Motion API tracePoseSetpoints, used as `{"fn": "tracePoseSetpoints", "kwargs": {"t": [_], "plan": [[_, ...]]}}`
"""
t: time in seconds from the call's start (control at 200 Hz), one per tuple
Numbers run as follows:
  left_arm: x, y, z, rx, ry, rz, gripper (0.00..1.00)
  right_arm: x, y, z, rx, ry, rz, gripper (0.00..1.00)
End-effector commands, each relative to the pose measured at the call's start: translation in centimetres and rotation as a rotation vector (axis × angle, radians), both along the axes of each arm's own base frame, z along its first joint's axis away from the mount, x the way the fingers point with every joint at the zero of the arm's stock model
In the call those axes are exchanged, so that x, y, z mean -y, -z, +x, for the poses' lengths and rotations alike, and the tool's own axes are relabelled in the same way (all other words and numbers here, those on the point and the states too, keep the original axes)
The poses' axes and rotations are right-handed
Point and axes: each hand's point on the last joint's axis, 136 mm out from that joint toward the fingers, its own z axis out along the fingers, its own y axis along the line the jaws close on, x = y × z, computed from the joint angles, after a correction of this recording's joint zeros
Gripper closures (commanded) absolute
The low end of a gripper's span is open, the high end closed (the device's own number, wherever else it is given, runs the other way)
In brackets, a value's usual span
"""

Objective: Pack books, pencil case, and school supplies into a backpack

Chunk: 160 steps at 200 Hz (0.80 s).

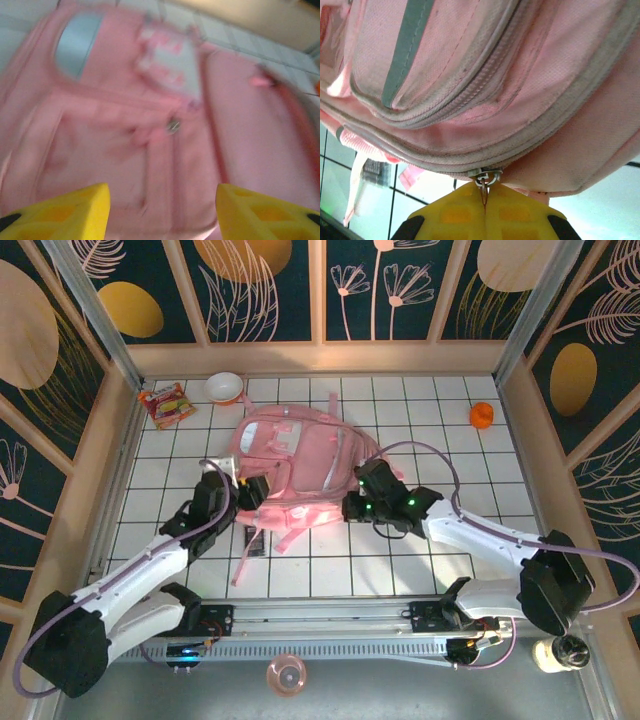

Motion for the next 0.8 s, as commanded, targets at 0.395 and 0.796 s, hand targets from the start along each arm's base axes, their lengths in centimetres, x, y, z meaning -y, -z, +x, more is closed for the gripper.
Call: {"fn": "tracePoseSetpoints", "kwargs": {"t": [0.395, 0.796], "plan": [[3.9, 0.9, 10.7, -0.024, -0.118, -0.268, 0.38, -8.3, -0.3, -2.1, -0.05, -0.122, 0.157, 1.0], [5.1, -1.5, 8.2, -0.21, -0.075, -0.338, 0.32, -10.0, -0.9, 1.8, -0.062, -0.106, 0.176, 1.0]]}}
